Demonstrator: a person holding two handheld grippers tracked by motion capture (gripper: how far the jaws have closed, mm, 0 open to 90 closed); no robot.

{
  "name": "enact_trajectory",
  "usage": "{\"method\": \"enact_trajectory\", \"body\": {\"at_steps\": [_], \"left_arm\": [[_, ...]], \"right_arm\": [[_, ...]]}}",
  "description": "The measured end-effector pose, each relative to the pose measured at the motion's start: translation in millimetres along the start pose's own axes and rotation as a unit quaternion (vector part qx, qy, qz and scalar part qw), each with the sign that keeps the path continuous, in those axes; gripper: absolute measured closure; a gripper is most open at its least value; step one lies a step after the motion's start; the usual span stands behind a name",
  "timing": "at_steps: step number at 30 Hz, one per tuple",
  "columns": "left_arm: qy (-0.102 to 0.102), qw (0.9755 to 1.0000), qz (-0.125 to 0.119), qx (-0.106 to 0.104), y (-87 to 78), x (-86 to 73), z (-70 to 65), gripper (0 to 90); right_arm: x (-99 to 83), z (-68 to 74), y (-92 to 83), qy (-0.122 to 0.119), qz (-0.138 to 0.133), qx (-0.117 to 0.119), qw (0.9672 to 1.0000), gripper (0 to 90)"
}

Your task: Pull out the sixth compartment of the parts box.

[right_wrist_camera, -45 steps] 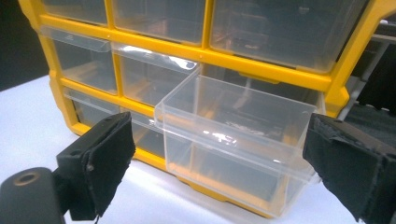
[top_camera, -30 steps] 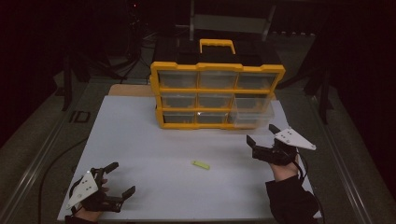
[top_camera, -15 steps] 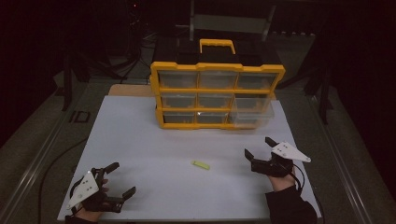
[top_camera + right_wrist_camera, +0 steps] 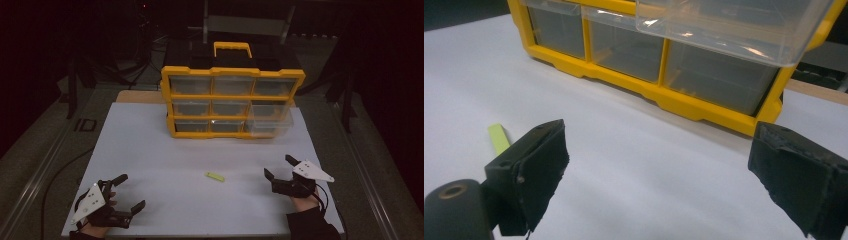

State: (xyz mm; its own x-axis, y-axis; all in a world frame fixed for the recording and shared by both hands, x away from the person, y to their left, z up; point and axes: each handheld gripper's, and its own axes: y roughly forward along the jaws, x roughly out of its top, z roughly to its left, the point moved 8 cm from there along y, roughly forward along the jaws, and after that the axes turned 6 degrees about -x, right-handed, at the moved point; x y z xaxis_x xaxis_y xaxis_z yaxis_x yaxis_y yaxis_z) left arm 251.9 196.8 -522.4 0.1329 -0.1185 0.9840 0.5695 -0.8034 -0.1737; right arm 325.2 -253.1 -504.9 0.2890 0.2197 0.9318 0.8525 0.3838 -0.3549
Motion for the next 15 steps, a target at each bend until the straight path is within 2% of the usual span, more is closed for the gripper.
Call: {"method": "enact_trajectory", "body": {"at_steps": [3, 4, 7, 10, 15], "left_arm": [[0.001, 1.0000, 0.000, 0.000, 0.0, 0.0, -0.1, 0.0], [0.001, 1.0000, 0.000, -0.001, 0.1, 0.0, -0.2, 0.0], [0.001, 1.0000, 0.000, -0.001, 0.2, 0.1, -0.2, 0.0], [-0.001, 1.0000, 0.001, 0.000, 0.7, -0.3, 0.4, 0.0], [-0.002, 1.0000, 0.003, -0.001, 1.4, -0.9, 0.6, 0.0]], "right_arm": [[-2.0, 0.0, -2.9, 0.005, -0.004, -0.001, 1.0000, 8.7], [-6.2, -1.4, -4.1, 0.009, -0.002, -0.012, 0.9999, 8.7], [-10.6, -0.7, -3.5, 0.017, 0.006, -0.007, 0.9998, 8.6], [-13.7, 1.9, -1.4, 0.002, 0.009, -0.009, 0.9999, 8.6], [-11.1, 3.3, -1.6, -0.002, -0.002, -0.008, 1.0000, 8.6]]}}
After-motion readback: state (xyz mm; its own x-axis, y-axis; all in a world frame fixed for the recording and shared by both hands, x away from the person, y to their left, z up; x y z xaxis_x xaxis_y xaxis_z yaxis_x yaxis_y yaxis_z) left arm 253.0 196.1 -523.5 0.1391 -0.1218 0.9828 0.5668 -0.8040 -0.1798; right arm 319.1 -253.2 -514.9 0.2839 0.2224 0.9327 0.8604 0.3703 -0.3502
